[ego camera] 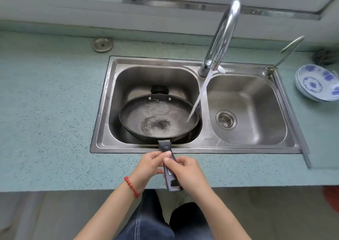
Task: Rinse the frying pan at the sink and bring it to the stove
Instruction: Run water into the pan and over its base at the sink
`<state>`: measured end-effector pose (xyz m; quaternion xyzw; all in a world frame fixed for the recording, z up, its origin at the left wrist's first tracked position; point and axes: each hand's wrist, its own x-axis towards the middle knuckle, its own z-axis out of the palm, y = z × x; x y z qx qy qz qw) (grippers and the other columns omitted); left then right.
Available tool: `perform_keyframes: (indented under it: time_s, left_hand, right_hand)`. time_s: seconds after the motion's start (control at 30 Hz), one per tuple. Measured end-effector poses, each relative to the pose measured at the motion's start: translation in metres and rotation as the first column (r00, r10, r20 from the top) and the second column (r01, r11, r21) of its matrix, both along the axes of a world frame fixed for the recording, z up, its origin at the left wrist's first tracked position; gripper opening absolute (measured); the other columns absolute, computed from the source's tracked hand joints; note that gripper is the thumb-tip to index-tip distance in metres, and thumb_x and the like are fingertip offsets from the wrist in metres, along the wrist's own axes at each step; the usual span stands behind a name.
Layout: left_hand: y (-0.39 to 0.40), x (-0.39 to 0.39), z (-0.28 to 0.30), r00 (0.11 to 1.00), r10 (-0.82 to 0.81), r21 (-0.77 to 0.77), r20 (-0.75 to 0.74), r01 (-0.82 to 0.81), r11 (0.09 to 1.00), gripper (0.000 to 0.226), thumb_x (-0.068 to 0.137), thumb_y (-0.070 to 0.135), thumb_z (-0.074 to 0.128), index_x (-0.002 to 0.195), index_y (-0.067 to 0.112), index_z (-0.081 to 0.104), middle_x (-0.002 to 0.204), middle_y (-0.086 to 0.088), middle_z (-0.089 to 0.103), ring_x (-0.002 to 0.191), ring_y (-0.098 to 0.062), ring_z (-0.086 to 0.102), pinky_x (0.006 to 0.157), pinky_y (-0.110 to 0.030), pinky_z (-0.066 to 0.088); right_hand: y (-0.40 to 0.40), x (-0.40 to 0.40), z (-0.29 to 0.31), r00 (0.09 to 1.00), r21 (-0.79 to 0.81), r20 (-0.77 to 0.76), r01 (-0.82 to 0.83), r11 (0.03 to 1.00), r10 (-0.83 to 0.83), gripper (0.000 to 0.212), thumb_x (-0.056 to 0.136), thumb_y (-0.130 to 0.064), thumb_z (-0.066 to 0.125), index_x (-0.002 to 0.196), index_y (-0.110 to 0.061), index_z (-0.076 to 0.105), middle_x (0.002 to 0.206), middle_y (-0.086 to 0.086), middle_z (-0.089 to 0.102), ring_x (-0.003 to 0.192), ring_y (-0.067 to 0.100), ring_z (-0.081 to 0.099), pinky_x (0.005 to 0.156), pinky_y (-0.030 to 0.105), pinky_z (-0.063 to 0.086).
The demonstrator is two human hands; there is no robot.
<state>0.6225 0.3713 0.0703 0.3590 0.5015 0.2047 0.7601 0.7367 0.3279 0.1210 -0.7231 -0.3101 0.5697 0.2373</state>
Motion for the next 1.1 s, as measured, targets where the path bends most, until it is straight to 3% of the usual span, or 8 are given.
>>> perform_keyframes:
  time_s: [0.17,0.33,0.43,0.53,0.63,0.77,0.97,1.1]
  left_hand:
    - [0.001,0.000,-0.004,0.996,0.016,-0.053,0.088,-0.011,0.999,0.025,0.086,0.021,0.054,0.074,-0.001,0.056,0.036,0.004,0.053,0.033,-0.004,0.050,0.037,-0.014,0.040]
    - [-0.008,0.007,-0.008,0.972,0.163,-0.094,0.171,-0.148,0.984,0.035,0.068,0.027,0.061,0.041,0.007,0.052,0.029,-0.003,0.041,0.020,-0.014,0.042,0.028,-0.013,0.033]
    - [-0.014,0.010,-0.007,0.958,0.213,-0.101,0.194,-0.197,0.975,0.042,0.066,0.027,0.063,0.073,-0.013,0.055,0.048,-0.013,0.050,0.018,-0.018,0.041,0.027,-0.013,0.032]
    - [-0.022,0.009,-0.004,0.948,0.215,-0.081,0.236,-0.201,0.976,0.050,0.070,0.025,0.062,0.085,-0.021,0.052,0.075,-0.032,0.047,0.018,-0.019,0.042,0.026,-0.014,0.033]
    - [-0.033,0.009,0.001,0.952,0.203,-0.041,0.227,-0.199,0.979,0.039,0.072,0.021,0.069,0.086,-0.014,0.061,0.076,-0.035,0.051,0.021,-0.018,0.045,0.025,-0.014,0.034]
    - [-0.053,0.011,0.006,0.947,0.224,-0.020,0.229,-0.226,0.974,0.037,0.070,0.018,0.064,0.092,-0.011,0.061,0.060,-0.012,0.069,0.026,-0.010,0.047,0.028,-0.013,0.037]
    - [-0.072,0.021,0.009,0.946,0.248,0.098,0.210,-0.273,0.957,0.020,0.062,0.029,0.071,0.077,0.015,0.072,0.067,-0.012,0.067,0.073,-0.043,0.048,0.060,-0.030,0.041]
    - [-0.077,0.028,0.013,0.927,0.267,0.115,0.263,-0.305,0.945,0.019,0.061,0.024,0.071,0.078,0.015,0.073,0.068,-0.005,0.071,0.077,-0.039,0.054,0.068,-0.037,0.044]
  right_hand:
    - [0.005,-0.011,0.005,0.944,-0.088,-0.284,0.149,0.985,-0.168,0.013,0.086,-0.015,0.058,0.075,-0.008,0.060,0.051,0.002,0.063,0.040,0.018,0.062,0.039,0.022,0.048]
    - [0.001,-0.011,0.001,0.935,0.006,-0.315,0.175,0.985,-0.164,0.016,0.084,-0.005,0.056,0.068,-0.005,0.060,0.047,0.003,0.058,0.036,0.017,0.055,0.036,0.021,0.044]
    - [-0.003,-0.010,0.000,0.933,0.059,-0.330,0.172,0.983,-0.144,0.019,0.085,-0.003,0.054,0.066,-0.007,0.059,0.047,0.005,0.057,0.035,0.018,0.055,0.036,0.021,0.044]
    - [-0.011,-0.007,-0.001,0.936,0.117,-0.338,0.151,0.982,-0.104,0.020,0.086,-0.004,0.054,0.067,-0.007,0.058,0.047,0.003,0.059,0.034,0.018,0.056,0.036,0.021,0.045]
    - [-0.025,-0.004,-0.002,0.938,0.156,-0.340,0.133,0.979,-0.073,0.021,0.085,-0.004,0.055,0.064,-0.007,0.058,0.048,0.003,0.060,0.035,0.021,0.057,0.037,0.023,0.046]
    - [-0.050,0.001,-0.004,0.941,0.217,-0.337,0.099,0.971,-0.021,0.012,0.083,-0.006,0.057,0.073,-0.002,0.055,0.049,0.004,0.060,0.036,0.023,0.057,0.039,0.024,0.045]
    - [-0.073,0.012,-0.002,0.940,0.323,-0.341,0.089,0.942,0.028,0.007,0.086,-0.001,0.057,0.086,0.004,0.053,0.053,0.008,0.058,0.037,0.023,0.057,0.041,0.024,0.046]
    - [-0.079,0.019,0.000,0.934,0.376,-0.353,0.092,0.922,0.051,0.006,0.085,0.002,0.057,0.087,0.007,0.054,0.054,0.007,0.058,0.036,0.023,0.056,0.040,0.024,0.046]
